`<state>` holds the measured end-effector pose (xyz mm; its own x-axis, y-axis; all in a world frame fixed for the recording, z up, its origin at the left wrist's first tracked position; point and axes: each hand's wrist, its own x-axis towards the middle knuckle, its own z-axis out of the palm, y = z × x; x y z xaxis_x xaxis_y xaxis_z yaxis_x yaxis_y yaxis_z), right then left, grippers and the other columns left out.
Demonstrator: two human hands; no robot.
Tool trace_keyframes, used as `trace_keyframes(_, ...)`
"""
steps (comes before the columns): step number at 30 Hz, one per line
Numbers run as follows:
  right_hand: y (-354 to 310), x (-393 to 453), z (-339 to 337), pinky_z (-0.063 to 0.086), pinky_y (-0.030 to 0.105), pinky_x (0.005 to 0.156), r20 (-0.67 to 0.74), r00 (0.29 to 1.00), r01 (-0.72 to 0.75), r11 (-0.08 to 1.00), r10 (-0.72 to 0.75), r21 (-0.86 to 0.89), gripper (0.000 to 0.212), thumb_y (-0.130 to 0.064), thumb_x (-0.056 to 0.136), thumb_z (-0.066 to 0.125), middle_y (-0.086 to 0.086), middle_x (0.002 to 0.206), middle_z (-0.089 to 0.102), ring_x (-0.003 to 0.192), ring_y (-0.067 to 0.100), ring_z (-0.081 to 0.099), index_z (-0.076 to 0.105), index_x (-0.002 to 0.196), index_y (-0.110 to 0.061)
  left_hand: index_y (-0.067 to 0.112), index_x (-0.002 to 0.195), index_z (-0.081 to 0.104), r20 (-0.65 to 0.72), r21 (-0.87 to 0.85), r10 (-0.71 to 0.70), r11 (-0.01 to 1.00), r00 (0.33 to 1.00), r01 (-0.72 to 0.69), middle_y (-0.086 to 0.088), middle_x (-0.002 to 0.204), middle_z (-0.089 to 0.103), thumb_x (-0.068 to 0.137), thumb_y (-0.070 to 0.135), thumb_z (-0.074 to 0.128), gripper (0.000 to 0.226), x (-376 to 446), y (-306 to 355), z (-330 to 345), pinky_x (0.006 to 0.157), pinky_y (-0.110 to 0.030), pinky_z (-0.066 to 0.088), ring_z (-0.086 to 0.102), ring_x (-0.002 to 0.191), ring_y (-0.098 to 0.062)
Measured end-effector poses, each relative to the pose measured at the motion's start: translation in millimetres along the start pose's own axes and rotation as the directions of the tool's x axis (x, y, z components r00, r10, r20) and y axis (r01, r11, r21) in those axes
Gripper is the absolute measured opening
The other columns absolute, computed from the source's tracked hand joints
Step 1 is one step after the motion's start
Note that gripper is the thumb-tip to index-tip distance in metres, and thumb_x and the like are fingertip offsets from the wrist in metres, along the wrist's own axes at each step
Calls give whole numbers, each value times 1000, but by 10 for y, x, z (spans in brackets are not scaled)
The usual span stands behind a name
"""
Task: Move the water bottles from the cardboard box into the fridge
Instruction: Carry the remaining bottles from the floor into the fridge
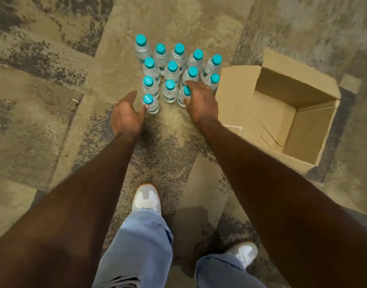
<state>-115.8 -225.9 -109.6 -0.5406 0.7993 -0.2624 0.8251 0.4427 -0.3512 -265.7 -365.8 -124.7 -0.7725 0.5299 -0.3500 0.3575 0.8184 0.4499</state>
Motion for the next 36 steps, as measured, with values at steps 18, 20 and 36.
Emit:
trace_keyframes(18, 282, -129, 208, 55, 36, 92, -118, 973, -104, 833, 199, 544, 33, -13, 82, 77, -7, 116, 62, 109, 10, 57, 60, 108, -21, 19, 125, 66, -83, -420, 22, 906, 996, -55, 5, 121, 67, 92, 28, 71, 35, -121, -15, 305, 100, -34, 52, 62, 111, -13)
trace_keyframes(20, 281, -311, 123, 57, 31, 92, -119, 969, -84, 743, 215, 664, 31, -10, 86, 75, -5, 124, 64, 117, 10, 59, 58, 110, -17, 20, 122, 65, -98, -457, 51, 885, 994, -91, 1, 118, 69, 93, 36, 67, 33, -216, -61, 260, 96, -44, 54, 64, 109, -18)
trace_keyframes(36, 775, -1666, -1175, 55, 32, 94, -108, 891, -47, 325, 441, 945, 36, -3, 88, 72, 21, 118, 68, 107, 19, 66, 57, 120, 5, 4, 112, 68, 47, -843, 147, 536, 988, -40, -10, 104, 71, 98, 14, 64, 17, -1334, 985, -364, 89, -29, 55, 66, 96, -13)
